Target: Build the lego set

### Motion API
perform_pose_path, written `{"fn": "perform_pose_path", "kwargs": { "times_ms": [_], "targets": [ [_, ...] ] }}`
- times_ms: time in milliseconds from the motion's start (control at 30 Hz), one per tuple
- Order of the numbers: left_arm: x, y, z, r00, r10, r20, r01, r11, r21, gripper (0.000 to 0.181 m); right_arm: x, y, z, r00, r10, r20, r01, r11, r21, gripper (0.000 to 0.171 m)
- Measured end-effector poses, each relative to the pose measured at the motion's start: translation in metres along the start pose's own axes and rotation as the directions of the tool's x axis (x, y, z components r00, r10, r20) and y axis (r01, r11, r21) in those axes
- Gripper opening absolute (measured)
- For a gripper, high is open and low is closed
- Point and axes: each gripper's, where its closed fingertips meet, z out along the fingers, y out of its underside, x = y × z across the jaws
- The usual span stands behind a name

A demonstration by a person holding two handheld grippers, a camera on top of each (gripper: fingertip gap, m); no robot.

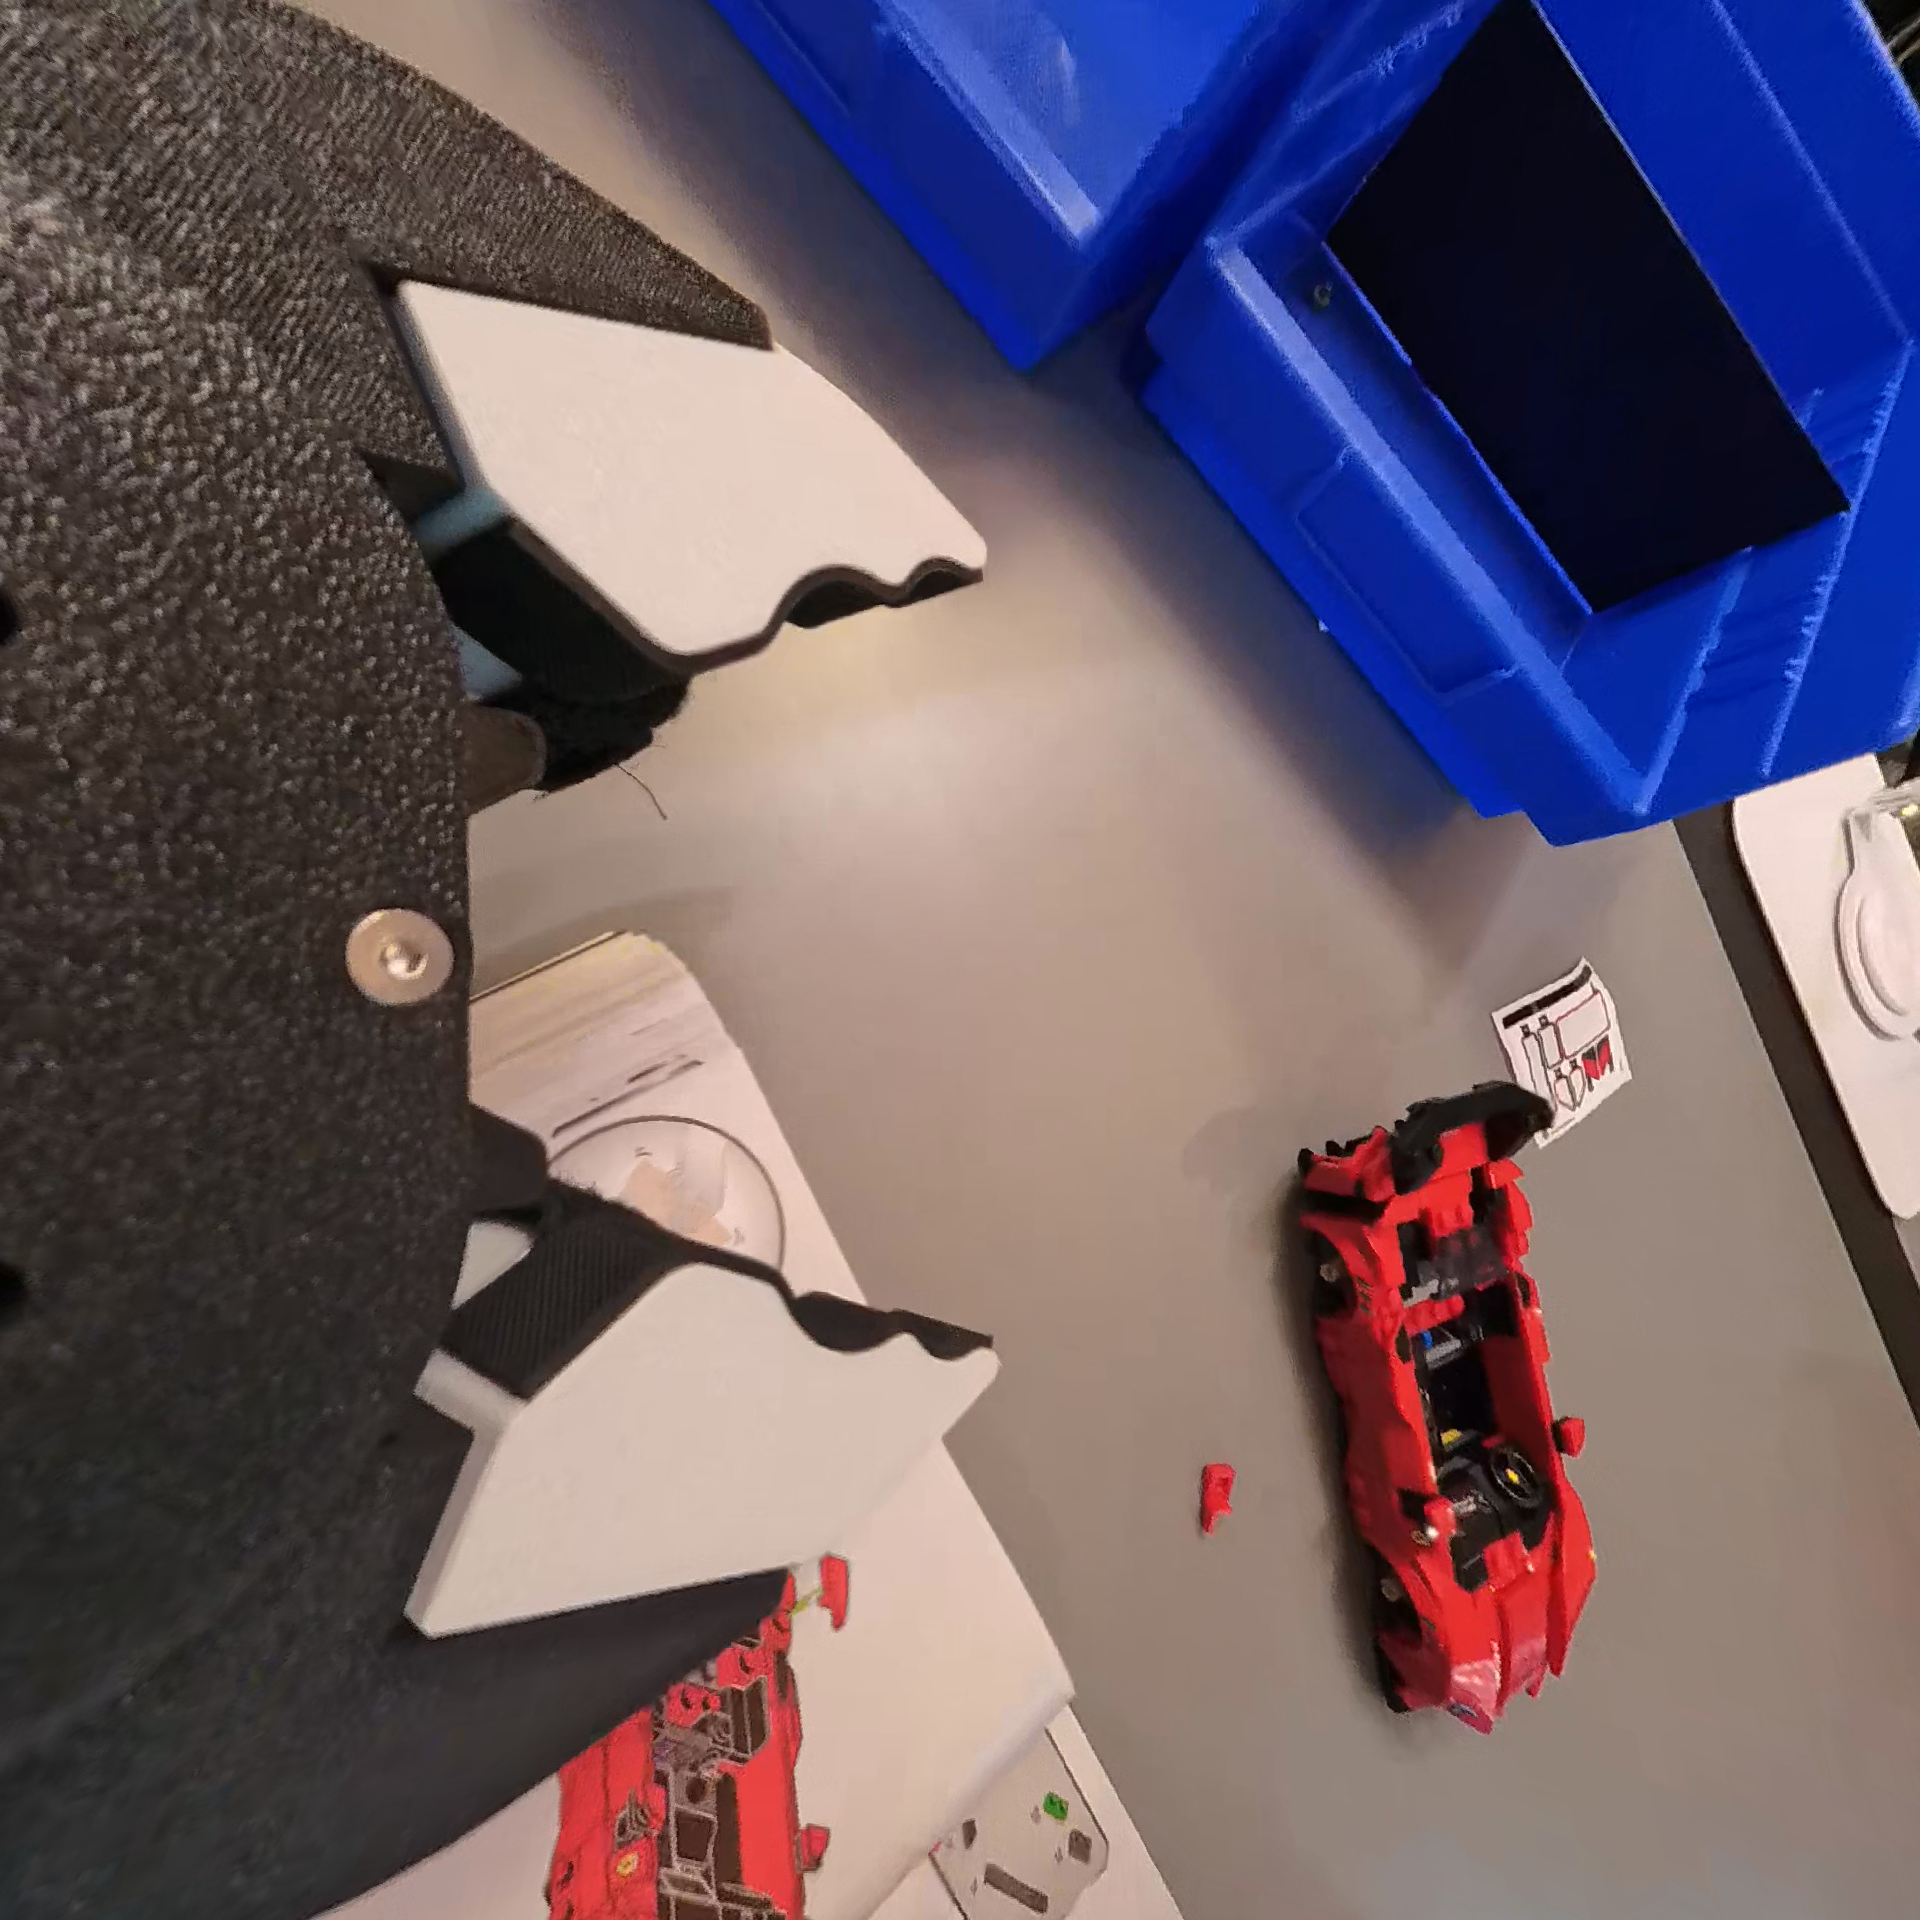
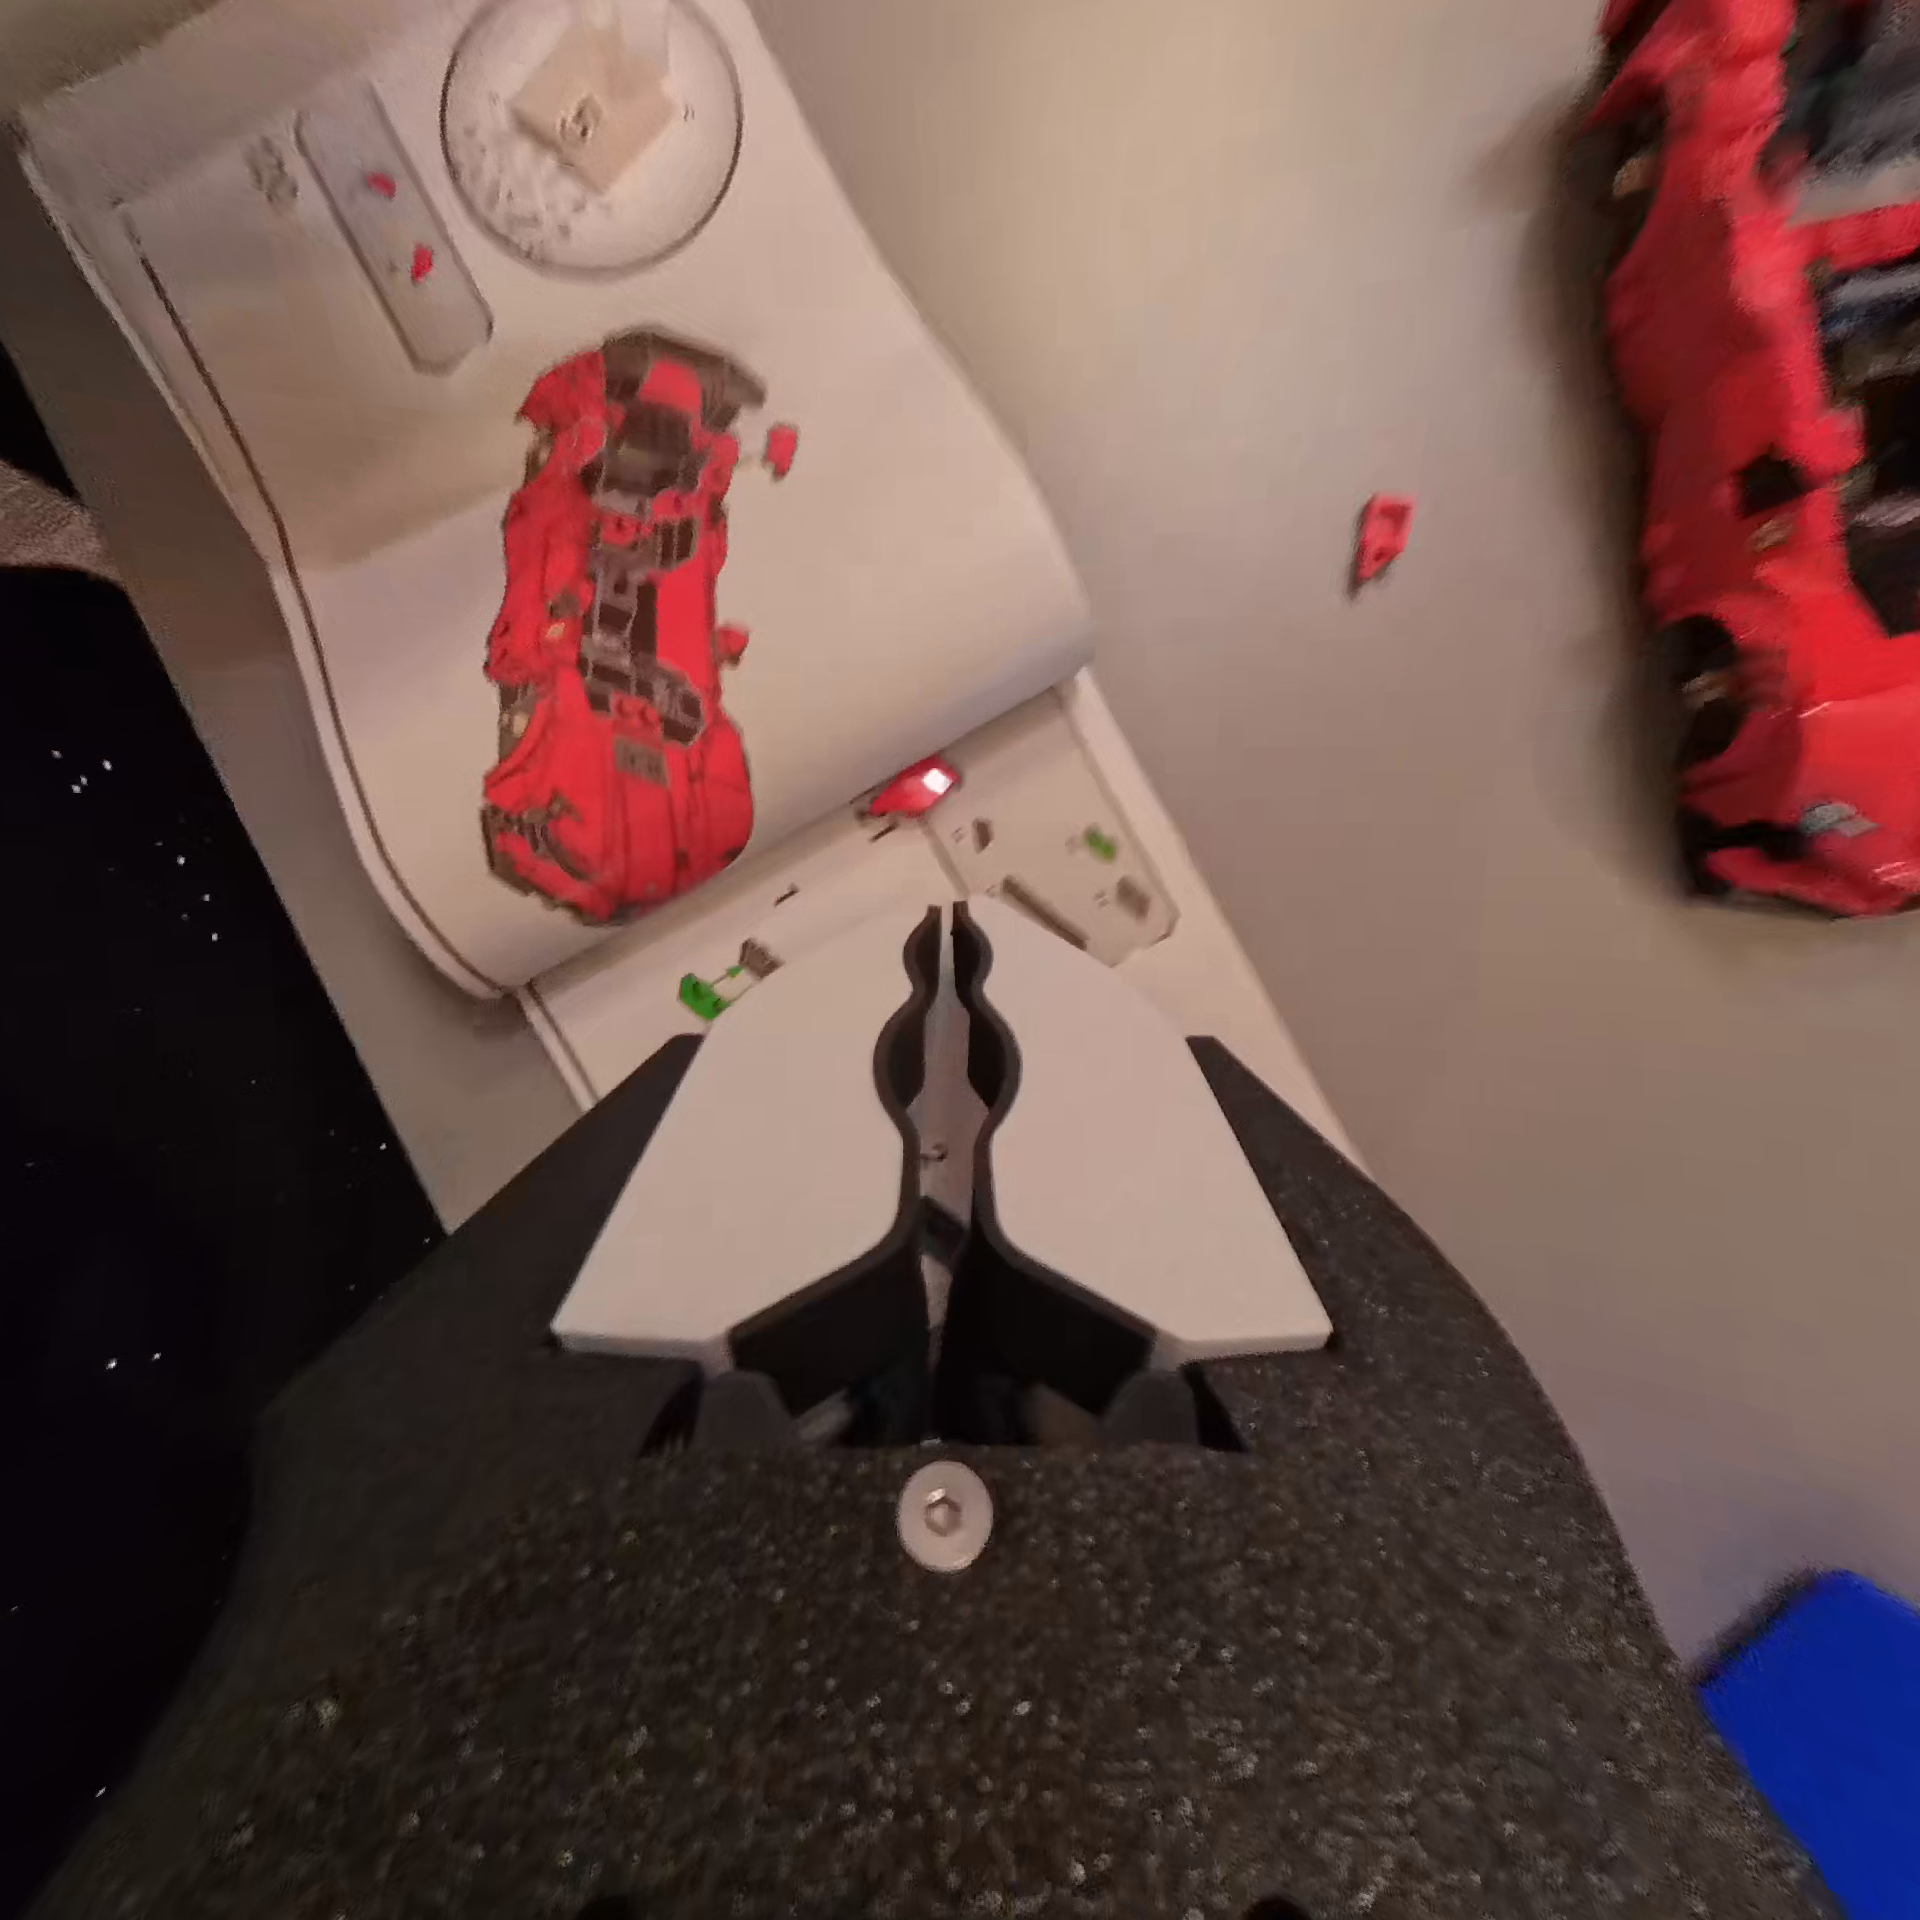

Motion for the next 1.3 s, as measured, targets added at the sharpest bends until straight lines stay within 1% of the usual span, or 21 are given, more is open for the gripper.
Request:
{"fn": "perform_pose_path", "kwargs": {
  "times_ms": [67,100,200,267,333,400,533,600,633,667,700,733,767,833,867,933,1033,1300],
  "targets": [
    [-0.004,-0.006,0.005,1.0,0.001,-0.012,-0.001,1.0,-0.004,0.127,0.013,-0.02,-0.007,1.0,-0.009,-0.029,0.01,0.999,0.053,0.002],
    [-0.007,-0.011,0.008,1.0,0.003,-0.009,-0.003,1.0,-0.003,0.126,0.025,-0.032,-0.012,0.997,-0.003,-0.071,0.009,0.996,0.089,0.005],
    [-0.012,-0.023,0.013,1.0,-0.001,-0.019,0.001,1.0,0.01,0.126,0.078,-0.065,-0.028,0.963,0.051,-0.263,0.0,0.982,0.188,0.016],
    [-0.011,-0.028,0.017,0.999,-0.004,-0.041,0.004,1.0,0.015,0.125,0.109,-0.083,-0.036,0.933,0.08,-0.352,0.007,0.971,0.239,0.025],
    [-0.011,-0.03,0.023,0.999,-0.005,-0.046,0.006,1.0,0.009,0.124,0.131,-0.094,-0.036,0.915,0.128,-0.383,-0.019,0.961,0.276,0.031],
    [-0.011,-0.029,0.028,0.999,-0.007,-0.047,0.007,1.0,-0.004,0.124,0.144,-0.093,-0.028,0.909,0.168,-0.381,-0.071,0.964,0.255,0.041],
    [-0.011,-0.028,0.037,0.999,-0.012,-0.045,0.011,1.0,-0.015,0.125,0.14,-0.097,-0.029,0.903,0.199,-0.38,-0.079,0.948,0.309,0.061],
    [-0.01,-0.027,0.04,0.999,-0.006,-0.039,0.006,1.0,-0.023,0.126,0.136,-0.093,-0.036,0.882,0.232,-0.409,-0.093,0.939,0.331,0.075],
    [-0.01,-0.027,0.042,1.0,-0.011,-0.029,0.01,1.0,-0.023,0.129,0.136,-0.089,-0.041,0.858,0.267,-0.438,-0.11,0.93,0.351,0.086],
    [-0.012,-0.027,0.043,1.0,-0.025,-0.008,0.025,1.0,-0.018,0.14,0.139,-0.082,-0.047,0.816,0.33,-0.475,-0.146,0.912,0.382,0.105],
    [-0.015,-0.028,0.044,0.999,-0.049,0.022,0.049,0.999,-0.005,0.146,0.142,-0.072,-0.052,0.767,0.4,-0.502,-0.199,0.892,0.406,0.117],
    [-0.016,-0.03,0.043,0.996,-0.075,0.038,0.074,0.997,0.016,0.146,0.145,-0.06,-0.055,0.726,0.455,-0.515,-0.248,0.872,0.422,0.13],
    [-0.015,-0.032,0.043,0.994,-0.099,0.035,0.098,0.995,0.036,0.146,0.146,-0.049,-0.056,0.696,0.496,-0.519,-0.285,0.854,0.435,0.14],
    [-0.007,-0.034,0.042,0.993,-0.115,0.003,0.115,0.992,0.045,0.146,0.146,-0.033,-0.058,0.664,0.549,-0.508,-0.329,0.824,0.46,0.146],
    [-0.003,-0.033,0.043,0.995,-0.102,-0.001,0.102,0.994,0.042,0.147,0.145,-0.028,-0.062,0.655,0.565,-0.502,-0.338,0.813,0.474,0.146],
    [0.001,-0.033,0.043,0.997,-0.073,0.005,0.073,0.997,0.033,0.147,0.144,-0.021,-0.072,0.625,0.589,-0.512,-0.342,0.796,0.499,0.147],
    [0.01,-0.036,0.042,0.998,-0.067,-0.013,0.068,0.997,0.041,0.146,0.143,-0.016,-0.086,0.59,0.594,-0.547,-0.318,0.793,0.519,0.147],
    [0.016,-0.035,0.042,0.999,-0.039,0.006,0.039,0.999,0.022,0.146,0.135,-0.022,-0.084,0.63,0.568,-0.529,-0.293,0.805,0.516,0.147]
  ]
}}
